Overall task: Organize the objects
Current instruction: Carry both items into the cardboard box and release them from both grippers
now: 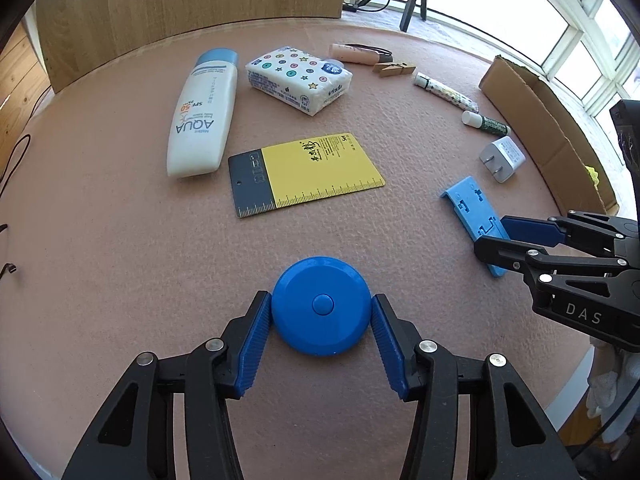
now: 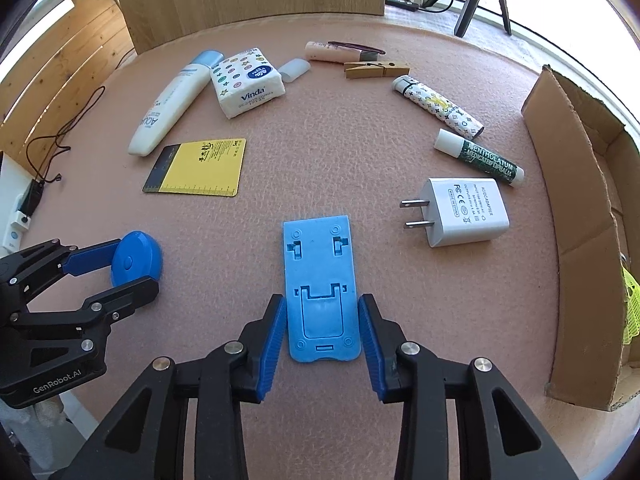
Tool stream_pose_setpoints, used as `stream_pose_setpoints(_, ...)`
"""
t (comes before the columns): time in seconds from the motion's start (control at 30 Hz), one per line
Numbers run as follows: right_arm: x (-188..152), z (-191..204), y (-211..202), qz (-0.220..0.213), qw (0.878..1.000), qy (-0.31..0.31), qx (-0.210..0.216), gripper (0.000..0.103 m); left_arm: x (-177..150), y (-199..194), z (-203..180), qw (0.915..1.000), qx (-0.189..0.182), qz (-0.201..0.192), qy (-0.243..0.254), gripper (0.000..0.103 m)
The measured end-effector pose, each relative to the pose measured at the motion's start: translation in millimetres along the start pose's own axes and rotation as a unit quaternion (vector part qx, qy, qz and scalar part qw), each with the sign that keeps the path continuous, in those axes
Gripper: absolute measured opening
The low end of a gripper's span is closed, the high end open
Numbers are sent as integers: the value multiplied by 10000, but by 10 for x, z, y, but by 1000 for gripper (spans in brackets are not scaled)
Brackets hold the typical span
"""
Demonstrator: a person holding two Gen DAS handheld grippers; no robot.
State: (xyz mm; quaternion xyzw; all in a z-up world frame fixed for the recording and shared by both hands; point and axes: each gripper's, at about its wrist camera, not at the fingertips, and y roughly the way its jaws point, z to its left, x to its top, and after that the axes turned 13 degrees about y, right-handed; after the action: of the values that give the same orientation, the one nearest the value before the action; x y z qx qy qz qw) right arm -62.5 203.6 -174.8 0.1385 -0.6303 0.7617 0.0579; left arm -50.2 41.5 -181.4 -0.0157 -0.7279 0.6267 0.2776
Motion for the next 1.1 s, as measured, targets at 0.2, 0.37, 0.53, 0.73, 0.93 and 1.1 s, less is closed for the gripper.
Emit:
stream_pose_setpoints(0.2, 2, -108, -120, -107, 9996, 215, 165, 33, 29, -37, 1, 9999, -80, -32, -98, 54)
stream_pose_setpoints(0.37, 17, -231, -303, -293, 9985, 373, 264, 33, 138, -112, -73, 9999, -73, -140, -14, 54)
stream_pose_setpoints(0.53, 43, -385, -601, -595, 9961, 526, 388, 33, 348, -192, -205, 9993, -169, -301, 133, 54)
stream_pose_setpoints(0.73, 77, -662, -1035, -1107, 9906, 736, 326, 33, 726, -291, -498, 9970, -286, -568, 448, 54)
stream_pose_setpoints(0.93, 80, -1096, -1349, -1484, 9833, 1047, 87, 33, 1131, -343, -870, 9925, -435, -811, 807, 54)
stream_pose_setpoints(1.1, 63, -1479, -1488, -1670, 9767, 1339, -137, 33, 1497, -325, -1250, 9873, -570, -971, 1124, 54)
